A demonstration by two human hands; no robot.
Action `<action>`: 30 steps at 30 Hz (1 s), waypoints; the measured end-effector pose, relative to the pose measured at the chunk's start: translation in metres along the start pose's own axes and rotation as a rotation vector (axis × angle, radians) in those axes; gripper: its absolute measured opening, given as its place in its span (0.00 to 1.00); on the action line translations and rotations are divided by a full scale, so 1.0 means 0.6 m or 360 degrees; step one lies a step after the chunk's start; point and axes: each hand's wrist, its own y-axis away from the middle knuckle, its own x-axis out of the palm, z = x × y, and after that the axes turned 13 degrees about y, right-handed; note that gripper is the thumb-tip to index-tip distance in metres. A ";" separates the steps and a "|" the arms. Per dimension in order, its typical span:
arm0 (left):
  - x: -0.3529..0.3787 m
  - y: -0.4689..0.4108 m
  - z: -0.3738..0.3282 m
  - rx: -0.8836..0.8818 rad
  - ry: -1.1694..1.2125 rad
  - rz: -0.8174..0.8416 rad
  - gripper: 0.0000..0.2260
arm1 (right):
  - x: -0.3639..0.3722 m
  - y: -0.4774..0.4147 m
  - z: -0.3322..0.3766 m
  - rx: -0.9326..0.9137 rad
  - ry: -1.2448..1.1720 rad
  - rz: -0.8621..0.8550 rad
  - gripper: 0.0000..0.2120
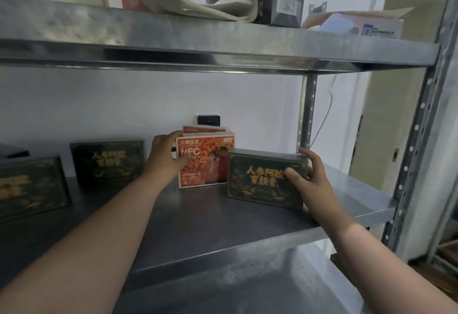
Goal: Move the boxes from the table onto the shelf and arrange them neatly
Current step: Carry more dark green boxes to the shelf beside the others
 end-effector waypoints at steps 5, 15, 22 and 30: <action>-0.036 0.071 0.015 -0.0166 -0.0107 0.0160 0.29 | 0.013 0.001 0.006 -0.0052 -0.0029 0.0226 0.23; -0.246 0.235 0.031 -0.0419 -0.0899 0.0758 0.18 | 0.196 -0.003 0.084 -0.0286 0.0279 0.0587 0.21; -0.404 0.224 0.026 -0.0190 -0.0712 0.0423 0.09 | 0.345 -0.015 0.148 -0.0703 0.0964 0.0517 0.23; -0.586 0.040 0.050 -0.0112 -0.0958 0.0243 0.11 | 0.494 -0.033 0.191 -0.1265 0.1773 0.0400 0.39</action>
